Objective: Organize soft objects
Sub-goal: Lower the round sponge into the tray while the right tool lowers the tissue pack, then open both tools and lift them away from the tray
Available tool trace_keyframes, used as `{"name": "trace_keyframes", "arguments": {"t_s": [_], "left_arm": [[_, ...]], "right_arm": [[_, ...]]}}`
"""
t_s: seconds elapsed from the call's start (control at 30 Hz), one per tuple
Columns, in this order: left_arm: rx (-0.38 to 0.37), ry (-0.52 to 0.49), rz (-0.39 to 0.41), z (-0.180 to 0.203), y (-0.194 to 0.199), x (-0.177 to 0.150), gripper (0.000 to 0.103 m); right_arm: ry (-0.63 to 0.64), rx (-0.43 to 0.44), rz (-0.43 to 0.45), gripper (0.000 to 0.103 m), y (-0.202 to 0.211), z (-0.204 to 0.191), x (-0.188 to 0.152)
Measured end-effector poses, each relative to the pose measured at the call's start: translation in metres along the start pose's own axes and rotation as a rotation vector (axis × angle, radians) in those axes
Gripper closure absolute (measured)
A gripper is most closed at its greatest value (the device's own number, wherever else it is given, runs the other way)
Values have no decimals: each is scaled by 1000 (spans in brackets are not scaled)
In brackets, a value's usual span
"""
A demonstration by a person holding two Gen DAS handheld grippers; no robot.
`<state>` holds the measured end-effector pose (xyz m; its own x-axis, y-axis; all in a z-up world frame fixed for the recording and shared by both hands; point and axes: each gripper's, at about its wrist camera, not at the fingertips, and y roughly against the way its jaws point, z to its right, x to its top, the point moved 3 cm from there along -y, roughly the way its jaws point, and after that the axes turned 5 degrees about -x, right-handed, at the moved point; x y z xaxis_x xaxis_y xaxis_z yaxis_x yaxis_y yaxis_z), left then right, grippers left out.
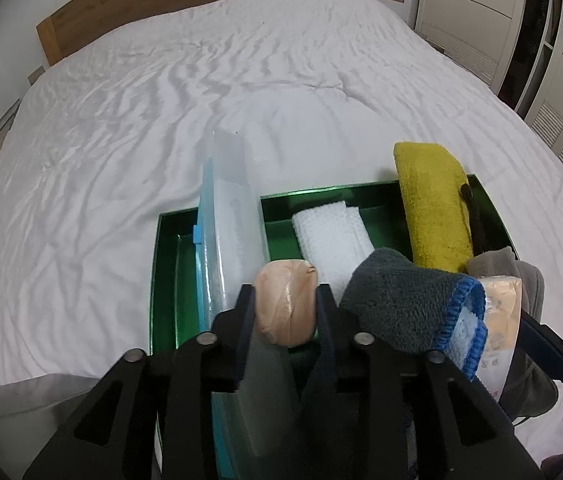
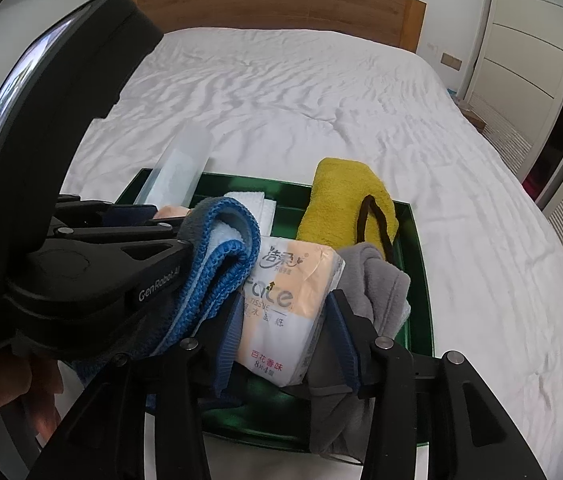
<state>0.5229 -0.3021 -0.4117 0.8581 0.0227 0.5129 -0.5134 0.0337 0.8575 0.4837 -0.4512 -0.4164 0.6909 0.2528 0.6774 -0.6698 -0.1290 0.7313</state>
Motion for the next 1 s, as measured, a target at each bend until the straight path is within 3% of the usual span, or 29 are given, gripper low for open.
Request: {"name": "trace_keyframes", "arguments": {"t_s": [0.3,0.37,0.47,0.7,1.0], "left_arm": [[-2,-8,42,2,20,8,57],[-8,-4,55,2,27,11,55],[-11,-12,74,5,38,15,50],[-21,-16,118,9,68,19,48],[-47,-26,167,25,113,11,38]], "right_arm": [[22,-11,37,49,26,-1,1],[21,-14,53,37,37,-1,1],[19,-20,71,34,51,-1,2],[1,-49,111,21,87,6,1],[-43,-121,139,2,134,22,-16]]}}
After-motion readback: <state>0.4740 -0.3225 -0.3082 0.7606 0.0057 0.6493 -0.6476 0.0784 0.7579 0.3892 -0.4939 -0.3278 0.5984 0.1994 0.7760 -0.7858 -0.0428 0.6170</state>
